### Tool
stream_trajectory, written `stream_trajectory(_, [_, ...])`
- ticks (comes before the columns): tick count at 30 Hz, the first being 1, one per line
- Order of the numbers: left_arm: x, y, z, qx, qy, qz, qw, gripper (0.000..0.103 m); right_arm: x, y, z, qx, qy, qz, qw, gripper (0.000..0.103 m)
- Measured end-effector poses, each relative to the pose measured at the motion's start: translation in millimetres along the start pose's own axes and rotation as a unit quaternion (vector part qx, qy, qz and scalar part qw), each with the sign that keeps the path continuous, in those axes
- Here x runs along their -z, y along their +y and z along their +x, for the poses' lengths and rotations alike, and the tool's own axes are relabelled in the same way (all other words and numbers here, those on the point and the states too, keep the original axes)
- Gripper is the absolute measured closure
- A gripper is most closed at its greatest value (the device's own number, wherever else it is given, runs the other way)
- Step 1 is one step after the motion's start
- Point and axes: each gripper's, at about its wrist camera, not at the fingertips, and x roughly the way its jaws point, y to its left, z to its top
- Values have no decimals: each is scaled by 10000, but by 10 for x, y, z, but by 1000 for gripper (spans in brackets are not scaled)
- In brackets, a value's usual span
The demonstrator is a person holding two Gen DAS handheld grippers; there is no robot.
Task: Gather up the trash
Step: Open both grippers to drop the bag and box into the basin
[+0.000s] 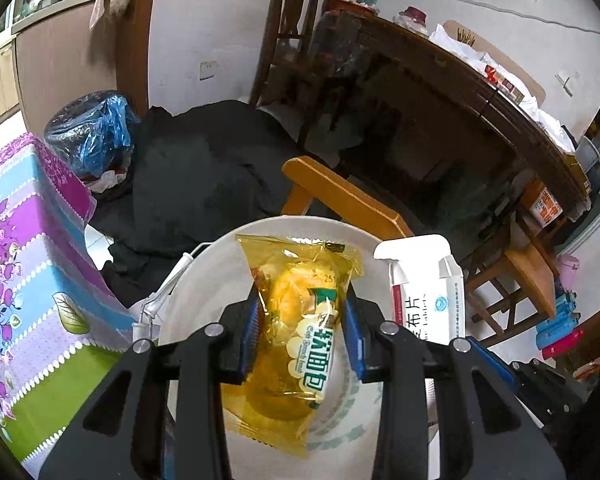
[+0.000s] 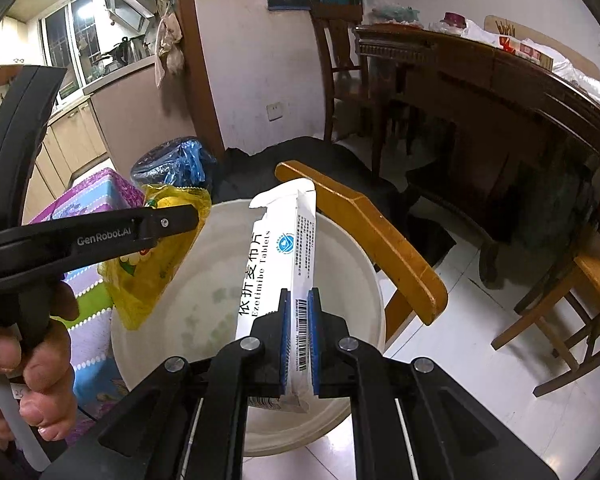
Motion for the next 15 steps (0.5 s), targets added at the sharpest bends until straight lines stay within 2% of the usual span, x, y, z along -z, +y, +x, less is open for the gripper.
stream_trajectory(3, [6, 0, 44, -20, 50, -16, 10000, 55, 28, -14, 69, -30, 77, 35, 10000, 93])
stream_trajectory(5, [19, -2, 43, -70, 10, 18, 10000, 52, 52, -22, 114, -60, 111, 88, 9999, 91])
stream_trajectory(8, [19, 7, 52, -118, 5, 14, 9999, 50, 68, -22, 132, -81, 91, 147, 9998, 86])
stream_trajectory(15, [57, 4, 14, -237, -35, 91, 9997, 50, 59, -10, 37, -66, -101, 144, 9998, 85])
